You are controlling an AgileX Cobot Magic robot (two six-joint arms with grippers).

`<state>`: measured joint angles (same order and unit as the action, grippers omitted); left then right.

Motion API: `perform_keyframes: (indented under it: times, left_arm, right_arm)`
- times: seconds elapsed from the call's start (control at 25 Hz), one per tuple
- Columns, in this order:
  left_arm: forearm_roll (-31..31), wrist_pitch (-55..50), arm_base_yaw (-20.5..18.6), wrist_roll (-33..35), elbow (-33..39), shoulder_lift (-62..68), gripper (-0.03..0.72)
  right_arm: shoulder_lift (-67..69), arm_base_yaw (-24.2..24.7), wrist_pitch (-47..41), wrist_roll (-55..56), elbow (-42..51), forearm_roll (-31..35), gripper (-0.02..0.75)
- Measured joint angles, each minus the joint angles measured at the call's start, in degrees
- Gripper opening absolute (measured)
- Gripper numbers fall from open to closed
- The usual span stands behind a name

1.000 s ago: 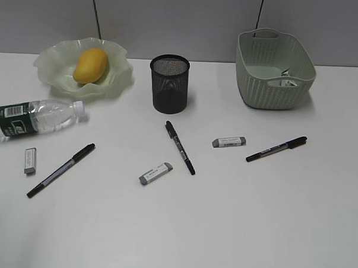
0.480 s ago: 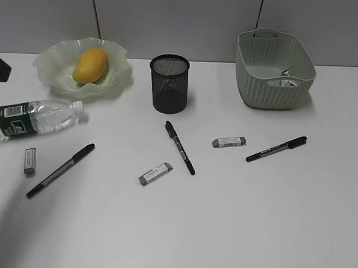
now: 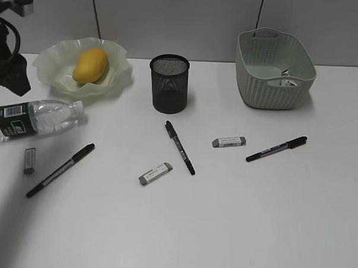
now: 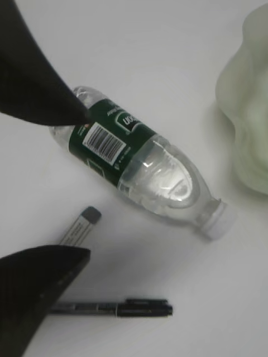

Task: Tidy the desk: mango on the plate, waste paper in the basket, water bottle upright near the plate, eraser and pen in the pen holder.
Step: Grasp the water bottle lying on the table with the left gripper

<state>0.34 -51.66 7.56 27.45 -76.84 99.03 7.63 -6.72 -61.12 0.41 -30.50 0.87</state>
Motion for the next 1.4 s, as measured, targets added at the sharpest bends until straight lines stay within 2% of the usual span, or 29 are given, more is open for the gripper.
perform_keyframes:
  times: [0.16, 0.24, 0.6, 0.84, 1.16, 1.28, 1.4]
  left_arm:
    - [1.5, -1.4, -1.2, 2.1, -5.5, 8.6, 0.643]
    - [3.1, -1.9, -1.2, 2.8, -7.4, 12.2, 0.675]
    - [7.5, -0.9, -1.2, 14.0, -9.1, 18.4, 0.689]
    - [5.8, 1.8, -1.2, 18.2, -9.4, 20.2, 0.681]
    - [5.3, 4.1, -1.2, 19.1, -9.5, 24.2, 0.646]
    - [5.1, 4.2, -1.2, 19.1, -9.5, 24.4, 0.601]
    - [4.8, 4.2, -1.2, 19.1, -9.5, 24.4, 0.514]
  right_arm:
    - [0.0, 0.0, 0.0, 0.0, 0.0, 0.0, 0.532]
    - [0.0, 0.0, 0.0, 0.0, 0.0, 0.0, 0.532]
    - [0.0, 0.0, 0.0, 0.0, 0.0, 0.0, 0.531]
    - [0.0, 0.0, 0.0, 0.0, 0.0, 0.0, 0.531]
    - [0.0, 0.0, 0.0, 0.0, 0.0, 0.0, 0.531]
    - [0.0, 0.0, 0.0, 0.0, 0.0, 0.0, 0.531]
    - [0.0, 0.0, 0.0, 0.0, 0.0, 0.0, 0.531]
